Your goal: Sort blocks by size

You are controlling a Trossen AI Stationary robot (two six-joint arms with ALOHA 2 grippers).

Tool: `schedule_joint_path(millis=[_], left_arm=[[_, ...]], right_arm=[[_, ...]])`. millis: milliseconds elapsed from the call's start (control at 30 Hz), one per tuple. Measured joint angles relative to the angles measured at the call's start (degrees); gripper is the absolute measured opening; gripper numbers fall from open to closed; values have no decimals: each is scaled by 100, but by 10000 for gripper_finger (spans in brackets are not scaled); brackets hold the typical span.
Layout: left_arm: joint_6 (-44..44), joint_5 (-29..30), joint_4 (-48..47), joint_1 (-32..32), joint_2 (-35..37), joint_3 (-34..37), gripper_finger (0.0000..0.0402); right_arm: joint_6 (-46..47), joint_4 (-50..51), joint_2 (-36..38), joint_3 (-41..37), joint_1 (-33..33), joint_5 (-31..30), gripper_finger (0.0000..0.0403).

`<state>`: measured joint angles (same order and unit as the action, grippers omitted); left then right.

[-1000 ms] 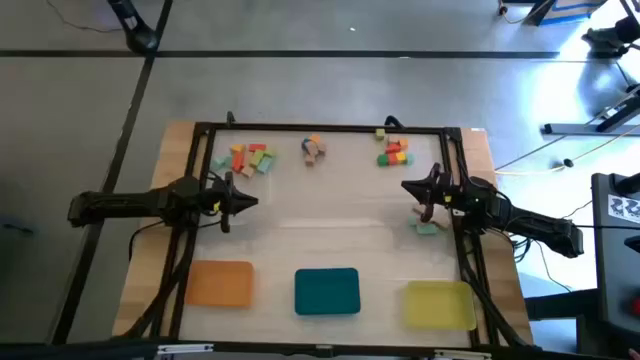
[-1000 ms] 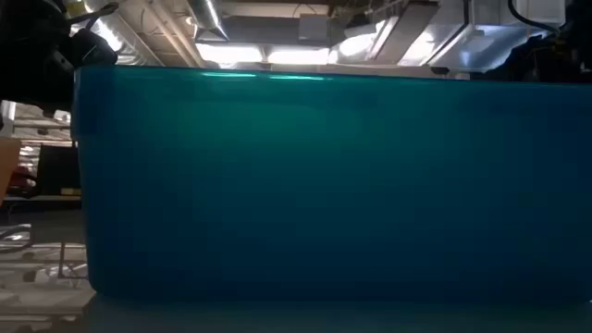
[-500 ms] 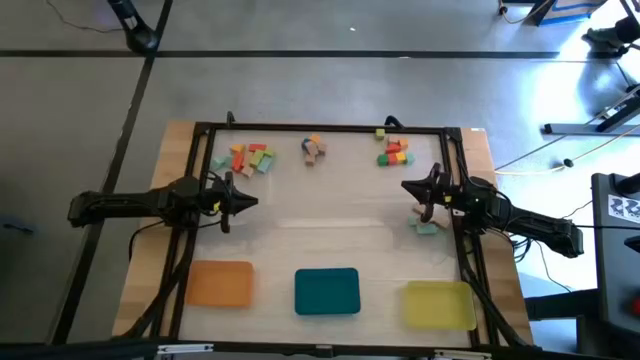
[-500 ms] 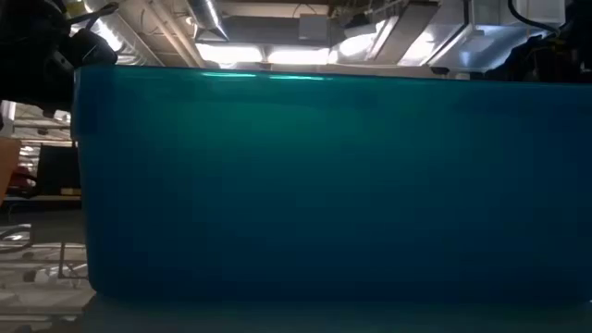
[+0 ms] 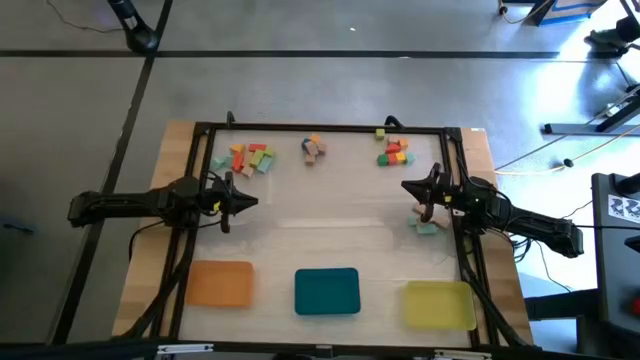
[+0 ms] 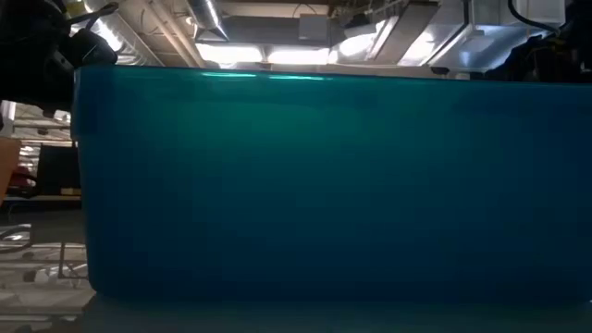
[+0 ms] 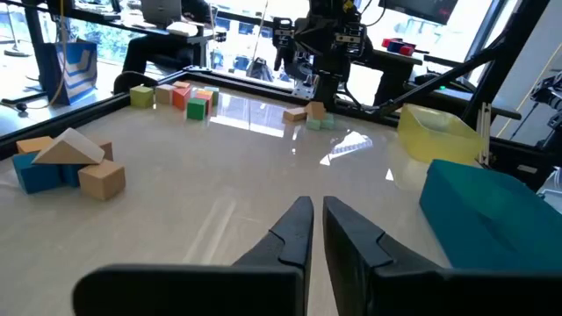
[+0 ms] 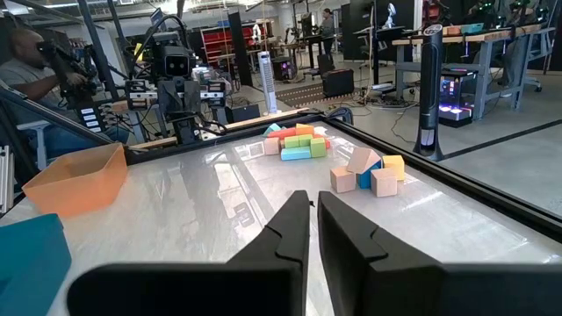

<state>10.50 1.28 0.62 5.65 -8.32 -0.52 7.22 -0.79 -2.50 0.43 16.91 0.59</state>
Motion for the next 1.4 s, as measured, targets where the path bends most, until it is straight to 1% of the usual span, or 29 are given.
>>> schedule_joint_path(millis=[267, 367, 1400], left_arm=[[-8, 0, 1, -2, -2, -1, 19], [-155, 0, -12, 3, 4, -21, 19], [-151, 0, -120, 2, 4, -45, 19]], right_arm=[[1, -1, -1, -1, -1, 0, 28], [-2, 1, -1, -2, 0, 0, 28], [-2, -53, -1, -2, -2, 2, 28]])
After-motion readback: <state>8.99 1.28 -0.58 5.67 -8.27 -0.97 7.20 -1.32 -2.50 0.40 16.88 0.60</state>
